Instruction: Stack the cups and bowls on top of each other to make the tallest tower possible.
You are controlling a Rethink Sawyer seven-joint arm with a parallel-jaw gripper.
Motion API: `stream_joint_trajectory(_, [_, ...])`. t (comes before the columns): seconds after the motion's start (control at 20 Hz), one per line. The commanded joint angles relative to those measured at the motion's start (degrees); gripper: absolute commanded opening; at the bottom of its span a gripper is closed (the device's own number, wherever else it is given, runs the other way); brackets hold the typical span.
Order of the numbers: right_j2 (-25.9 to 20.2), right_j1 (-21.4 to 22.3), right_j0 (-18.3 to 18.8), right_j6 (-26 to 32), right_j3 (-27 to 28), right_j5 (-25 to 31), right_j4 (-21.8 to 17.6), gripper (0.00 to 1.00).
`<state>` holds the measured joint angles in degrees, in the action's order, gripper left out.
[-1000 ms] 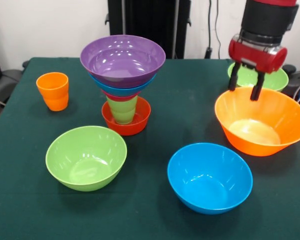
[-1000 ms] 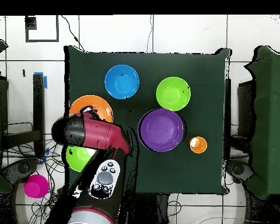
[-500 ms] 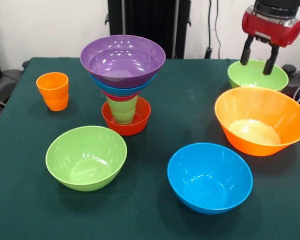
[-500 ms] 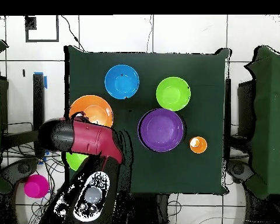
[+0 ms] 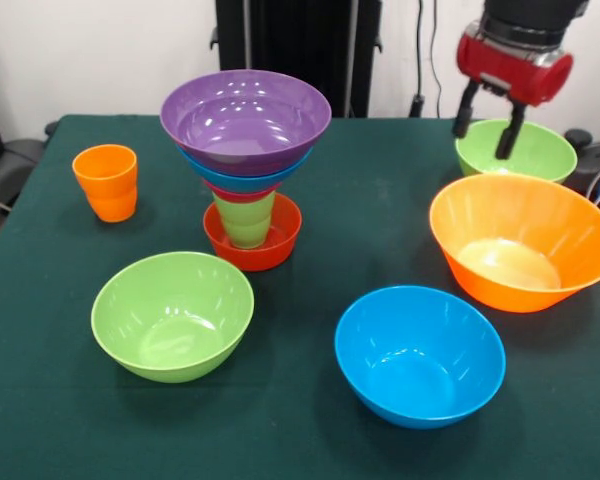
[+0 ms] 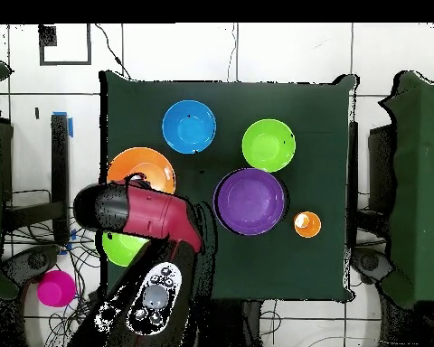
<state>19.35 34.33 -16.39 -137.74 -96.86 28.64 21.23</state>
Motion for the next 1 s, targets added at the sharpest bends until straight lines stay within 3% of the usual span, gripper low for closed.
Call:
stream_joint_trajectory(0.05, [-1.6, -5.2, 1.9, -3.4, -1.3, -1.8, -5.0, 1.00])
stream_joint_trajectory(0.55, [-2.5, -4.3, 3.9, -1.8, -1.6, -2.2, -6.5, 1.00])
stream_joint_trajectory(1.0, [-6.2, -4.5, 3.6, -4.9, -2.5, -5.9, -3.6, 1.00])
